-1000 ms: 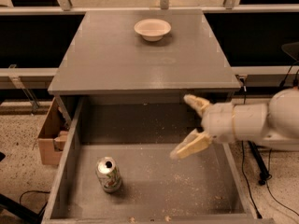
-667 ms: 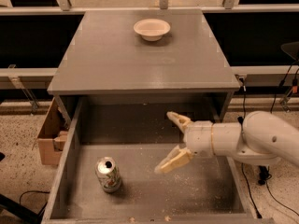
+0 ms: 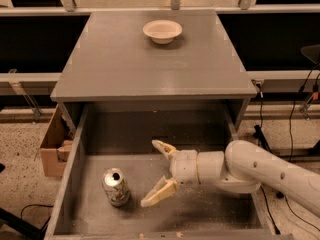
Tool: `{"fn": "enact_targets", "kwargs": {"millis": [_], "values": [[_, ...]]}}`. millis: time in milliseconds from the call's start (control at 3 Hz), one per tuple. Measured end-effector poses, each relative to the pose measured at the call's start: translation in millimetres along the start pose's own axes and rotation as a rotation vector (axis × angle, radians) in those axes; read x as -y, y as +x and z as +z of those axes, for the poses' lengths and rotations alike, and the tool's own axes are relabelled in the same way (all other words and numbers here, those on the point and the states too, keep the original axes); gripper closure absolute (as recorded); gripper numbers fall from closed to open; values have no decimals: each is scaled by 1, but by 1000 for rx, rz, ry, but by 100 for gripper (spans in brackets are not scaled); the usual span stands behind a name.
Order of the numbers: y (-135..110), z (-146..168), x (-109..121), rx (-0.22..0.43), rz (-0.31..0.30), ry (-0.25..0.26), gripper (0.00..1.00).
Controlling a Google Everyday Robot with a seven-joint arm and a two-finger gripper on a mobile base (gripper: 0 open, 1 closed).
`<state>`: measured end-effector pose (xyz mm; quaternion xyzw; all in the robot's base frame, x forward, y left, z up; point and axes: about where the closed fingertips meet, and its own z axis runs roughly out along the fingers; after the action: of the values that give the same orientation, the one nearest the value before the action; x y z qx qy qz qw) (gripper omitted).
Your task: Pick 7up can from top drawer and place on counter
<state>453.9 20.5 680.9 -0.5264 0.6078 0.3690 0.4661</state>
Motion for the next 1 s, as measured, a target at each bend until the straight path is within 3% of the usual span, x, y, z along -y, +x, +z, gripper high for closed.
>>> {"fn": "enact_targets", "kwargs": {"millis": [333, 667, 1000], "values": [[-1, 35, -25, 31, -7, -84, 0], [-4, 54, -39, 35, -14, -136, 0], [-4, 66, -47, 34, -17, -170, 18]]}}
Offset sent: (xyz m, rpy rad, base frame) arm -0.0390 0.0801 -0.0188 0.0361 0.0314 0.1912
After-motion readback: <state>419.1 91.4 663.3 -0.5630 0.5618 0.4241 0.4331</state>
